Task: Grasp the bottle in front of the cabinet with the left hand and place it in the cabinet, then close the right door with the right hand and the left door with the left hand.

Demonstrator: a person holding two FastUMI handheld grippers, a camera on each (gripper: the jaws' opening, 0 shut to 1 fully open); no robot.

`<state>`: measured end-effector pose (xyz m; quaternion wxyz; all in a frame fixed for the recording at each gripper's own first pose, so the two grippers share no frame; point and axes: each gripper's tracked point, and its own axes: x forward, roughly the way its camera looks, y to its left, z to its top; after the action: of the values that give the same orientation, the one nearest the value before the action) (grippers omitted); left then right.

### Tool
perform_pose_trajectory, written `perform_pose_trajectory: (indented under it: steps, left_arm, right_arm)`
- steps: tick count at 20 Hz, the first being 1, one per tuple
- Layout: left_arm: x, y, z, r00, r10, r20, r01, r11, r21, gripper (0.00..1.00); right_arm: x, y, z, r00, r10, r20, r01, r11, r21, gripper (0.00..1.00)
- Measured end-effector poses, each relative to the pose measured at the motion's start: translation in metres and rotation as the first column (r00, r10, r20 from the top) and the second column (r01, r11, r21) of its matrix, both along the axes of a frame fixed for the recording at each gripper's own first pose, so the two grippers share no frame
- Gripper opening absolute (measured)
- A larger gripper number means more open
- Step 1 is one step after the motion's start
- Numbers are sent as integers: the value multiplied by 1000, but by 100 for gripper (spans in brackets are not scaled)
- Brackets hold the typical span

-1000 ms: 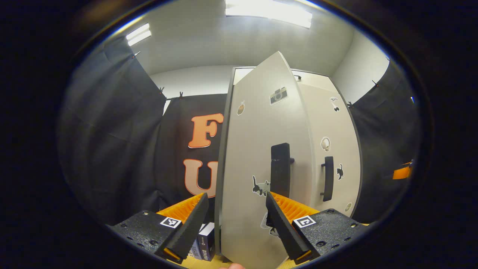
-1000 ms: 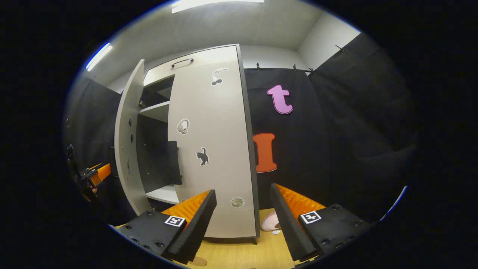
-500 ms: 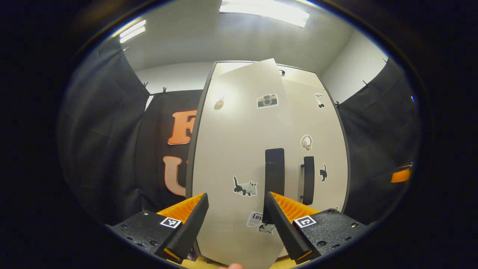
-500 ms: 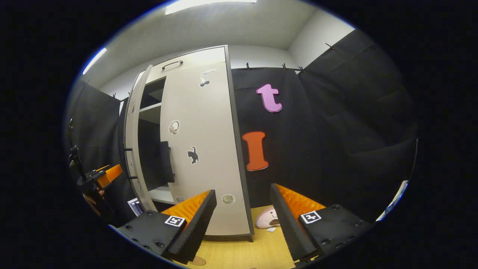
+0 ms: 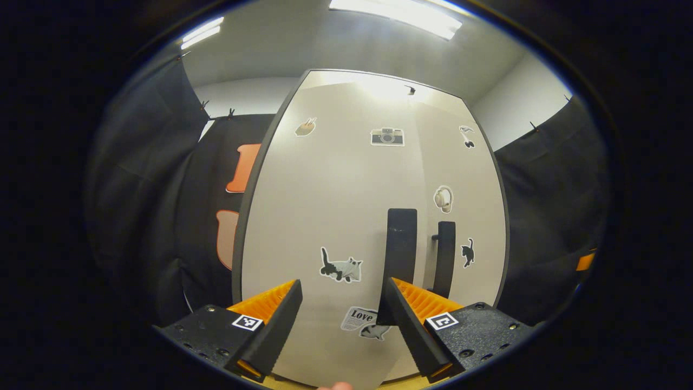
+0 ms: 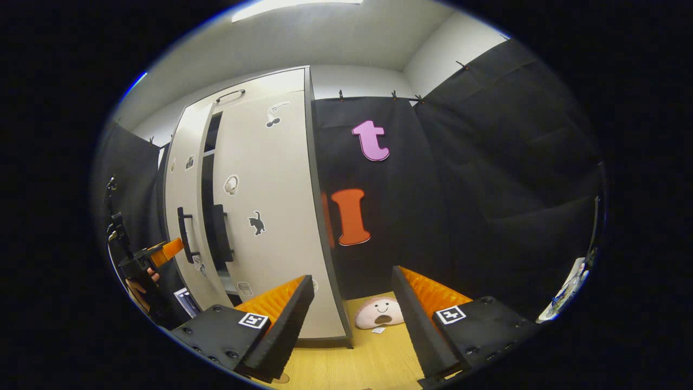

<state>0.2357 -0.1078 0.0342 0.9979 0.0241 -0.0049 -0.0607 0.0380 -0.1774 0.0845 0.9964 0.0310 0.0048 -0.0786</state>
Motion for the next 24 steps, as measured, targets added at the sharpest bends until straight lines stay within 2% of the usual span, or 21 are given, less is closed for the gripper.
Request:
perform_pose_trajectory:
  steps: [4,10,11,14,18,24]
  left_arm:
    - [16,-11,-6,1000,9,1,-9,1000,10,94]
    - [32,-16,-15,1000,19,1,-19,1000,11,95]
    - [33,-15,-17,1000,19,1,-19,1000,10,92]
    - [31,-14,-17,1000,26,-3,-26,1000,3,95]
    - [20,-12,-5,1000,26,2,-26,1000,-6,95]
    - [-30,-4,20,999,32,26,-33,999,4,95]
  right_arm:
    - [0,-16,-4,999,-36,-7,36,999,-10,96]
    - [1,-24,-4,999,-41,-10,41,999,-4,96]
    - [2,-24,-4,999,-41,-10,41,999,-4,96]
    - [1,-23,-4,999,-37,-8,37,999,-2,96]
    - [2,-15,-3,1000,-11,-7,11,1000,-3,96]
    - [9,7,-6,998,60,-7,-60,998,5,96]
